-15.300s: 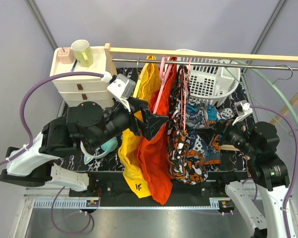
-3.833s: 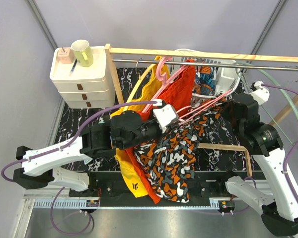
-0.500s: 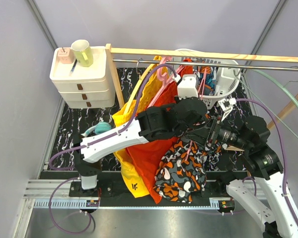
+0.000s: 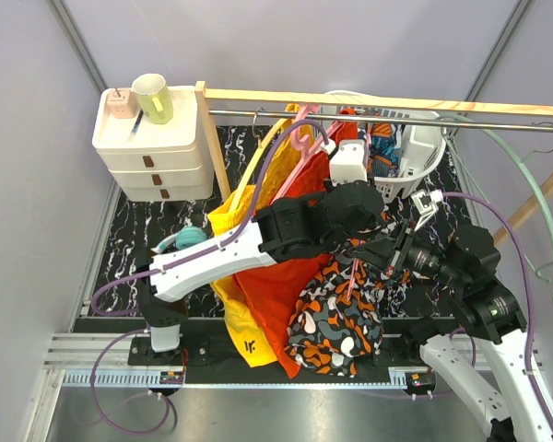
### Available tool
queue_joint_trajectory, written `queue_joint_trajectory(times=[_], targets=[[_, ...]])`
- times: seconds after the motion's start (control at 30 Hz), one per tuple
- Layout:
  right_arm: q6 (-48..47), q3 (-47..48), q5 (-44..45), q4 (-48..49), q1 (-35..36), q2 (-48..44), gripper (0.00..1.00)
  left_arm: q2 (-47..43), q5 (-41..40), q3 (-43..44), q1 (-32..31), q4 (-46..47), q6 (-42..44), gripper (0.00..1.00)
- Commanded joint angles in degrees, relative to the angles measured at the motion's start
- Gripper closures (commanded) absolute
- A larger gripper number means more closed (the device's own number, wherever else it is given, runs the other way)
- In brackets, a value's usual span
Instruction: Remove the shorts from the hanger
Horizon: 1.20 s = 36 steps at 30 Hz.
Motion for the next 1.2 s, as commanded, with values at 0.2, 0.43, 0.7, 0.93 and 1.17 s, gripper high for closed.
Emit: queue_joint_trajectory(times=[0.2, 0.43, 0.7, 0.93, 1.17], targets=[[4.5, -3.8, 2.2, 1.9, 0.1, -5.9, 1.00, -19.1, 14.5, -21.3, 0.5, 18.0, 9.4, 0.28], [-0.2, -2.6, 0.4, 2.2, 0.1, -8.9, 1.00, -25.7, 26.3, -27.5, 0.4, 23.0, 13.9, 0.18], [-6.6, 4.2, 1.5, 2.3, 0.1, -7.8, 1.00, -33.3, 35.7, -31.2, -0.3, 27.6, 18.2, 0.15], [-7.1, 9.2, 2.2, 4.4, 0.1, -3.6, 1.00, -36.6, 40.3, -32.7, -0.3, 30.9, 19.3, 0.10], [-5.9, 9.7, 3.8, 5.3, 0.2, -0.7, 1.00, -37.6, 40.3, -31.0, -0.3, 30.6, 19.6, 0.09]])
